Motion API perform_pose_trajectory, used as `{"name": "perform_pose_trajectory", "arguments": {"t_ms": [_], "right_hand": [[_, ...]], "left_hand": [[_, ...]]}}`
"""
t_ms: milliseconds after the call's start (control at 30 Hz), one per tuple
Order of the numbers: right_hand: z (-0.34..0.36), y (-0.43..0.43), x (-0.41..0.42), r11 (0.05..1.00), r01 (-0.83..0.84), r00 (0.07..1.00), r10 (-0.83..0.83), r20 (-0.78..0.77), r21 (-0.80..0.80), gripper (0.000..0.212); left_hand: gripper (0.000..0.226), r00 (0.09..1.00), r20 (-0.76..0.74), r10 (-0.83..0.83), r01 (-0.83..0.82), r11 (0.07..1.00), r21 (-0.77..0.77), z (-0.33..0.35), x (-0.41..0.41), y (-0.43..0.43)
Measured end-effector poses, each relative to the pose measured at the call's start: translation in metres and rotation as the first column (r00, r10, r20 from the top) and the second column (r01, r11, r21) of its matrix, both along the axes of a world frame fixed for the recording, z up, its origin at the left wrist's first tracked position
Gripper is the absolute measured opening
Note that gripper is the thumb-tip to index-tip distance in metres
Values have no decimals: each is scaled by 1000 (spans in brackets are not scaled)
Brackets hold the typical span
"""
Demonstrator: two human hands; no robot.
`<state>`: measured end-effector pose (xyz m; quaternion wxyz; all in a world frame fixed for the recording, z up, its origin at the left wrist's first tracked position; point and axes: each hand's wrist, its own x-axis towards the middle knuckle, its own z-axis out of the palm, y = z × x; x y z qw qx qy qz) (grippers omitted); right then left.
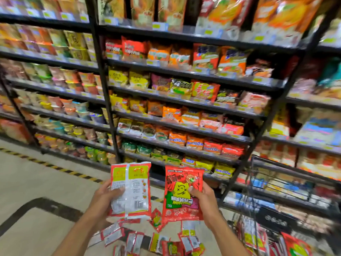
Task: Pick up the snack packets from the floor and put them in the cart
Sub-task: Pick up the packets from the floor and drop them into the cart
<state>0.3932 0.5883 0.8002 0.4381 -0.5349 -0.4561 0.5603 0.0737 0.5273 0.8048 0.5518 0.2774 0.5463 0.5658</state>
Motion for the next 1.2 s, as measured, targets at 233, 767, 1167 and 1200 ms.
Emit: {"name": "perform_pose_trajectory", "arguments": {"t_ms": [233, 767, 1167, 1200], "right_hand": [[68, -86, 78, 977, 196, 980, -195, -28, 87, 18], [117, -232, 304, 891, 420, 907, -419, -40, 173, 19], [75, -291, 539, 875, 473, 879, -476, 5, 99, 21], [68, -291, 551, 873, 481, 875, -483, 6, 79, 22]], "left_hand": [[36, 990, -30, -137, 140, 980, 143, 61, 69, -46], [95, 905, -43, -423, 418, 866, 275, 107, 300, -108], [32, 900, -26, -436, 433, 885, 168, 52, 549, -145], [33, 895, -28, -445, 444, 884, 149, 47, 561, -146]]}}
